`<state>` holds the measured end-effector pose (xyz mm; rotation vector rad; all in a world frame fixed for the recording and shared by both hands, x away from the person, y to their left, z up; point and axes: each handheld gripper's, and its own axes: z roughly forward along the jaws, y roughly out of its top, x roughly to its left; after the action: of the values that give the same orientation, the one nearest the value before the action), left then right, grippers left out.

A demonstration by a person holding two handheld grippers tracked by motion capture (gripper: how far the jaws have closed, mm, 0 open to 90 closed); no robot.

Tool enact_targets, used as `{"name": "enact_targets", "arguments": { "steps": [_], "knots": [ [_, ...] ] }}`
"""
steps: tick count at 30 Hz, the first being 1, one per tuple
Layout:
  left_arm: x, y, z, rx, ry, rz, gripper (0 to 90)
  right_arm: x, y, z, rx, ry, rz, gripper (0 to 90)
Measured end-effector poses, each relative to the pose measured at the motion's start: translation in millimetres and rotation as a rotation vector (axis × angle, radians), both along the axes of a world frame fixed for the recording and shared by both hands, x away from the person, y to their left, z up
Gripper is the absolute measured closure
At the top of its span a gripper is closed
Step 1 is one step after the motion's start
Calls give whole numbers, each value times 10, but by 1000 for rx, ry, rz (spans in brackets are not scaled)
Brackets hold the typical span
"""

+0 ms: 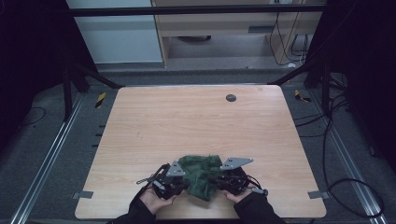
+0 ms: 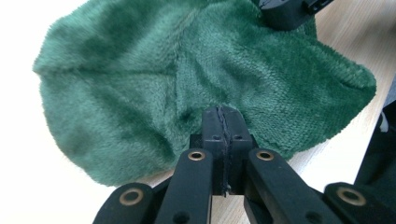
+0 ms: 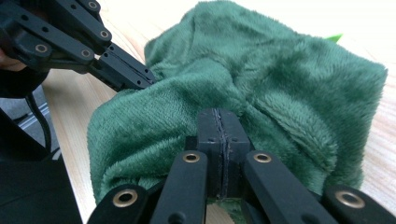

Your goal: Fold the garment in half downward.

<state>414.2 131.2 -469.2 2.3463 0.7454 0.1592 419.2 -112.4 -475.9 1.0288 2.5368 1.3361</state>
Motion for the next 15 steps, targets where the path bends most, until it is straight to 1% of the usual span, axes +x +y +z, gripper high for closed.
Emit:
{"name": "enact_targets", "arguments": {
  "steps": [2, 5, 7, 9, 10, 11, 12, 13, 14, 15],
  "knots": [
    [4, -7, -18, 6, 3, 1, 895, 9, -2, -30, -5, 7, -2, 896],
    [11, 14, -8, -4, 2, 9, 894, 17, -9, -47, 1, 14, -3, 895],
    [12, 47, 27, -15, -4, 17, 884, 16, -15, -36, 6, 10, -3, 887],
    [18, 94, 82, -28, -15, 30, 852, 15, -28, -6, 12, 1, -7, 862],
    [21, 119, 109, -37, -21, 45, 843, 18, -43, 15, 17, -5, -15, 849],
    [44, 184, 153, -47, -28, 69, 817, 29, -85, 52, 26, -23, -34, 834],
    [44, 184, 153, -47, -28, 69, 807, 33, -111, 67, 33, -27, -51, 822],
    [72, 257, 184, -54, -39, 98, 792, 43, -144, 81, 39, -36, -62, 811],
    [89, 298, 196, -56, -46, 116, 782, 53, -180, 95, 38, -43, -75, 801],
    [89, 298, 196, -56, -46, 116, 771, 53, -180, 95, 38, -43, -75, 801]
  ]
}}
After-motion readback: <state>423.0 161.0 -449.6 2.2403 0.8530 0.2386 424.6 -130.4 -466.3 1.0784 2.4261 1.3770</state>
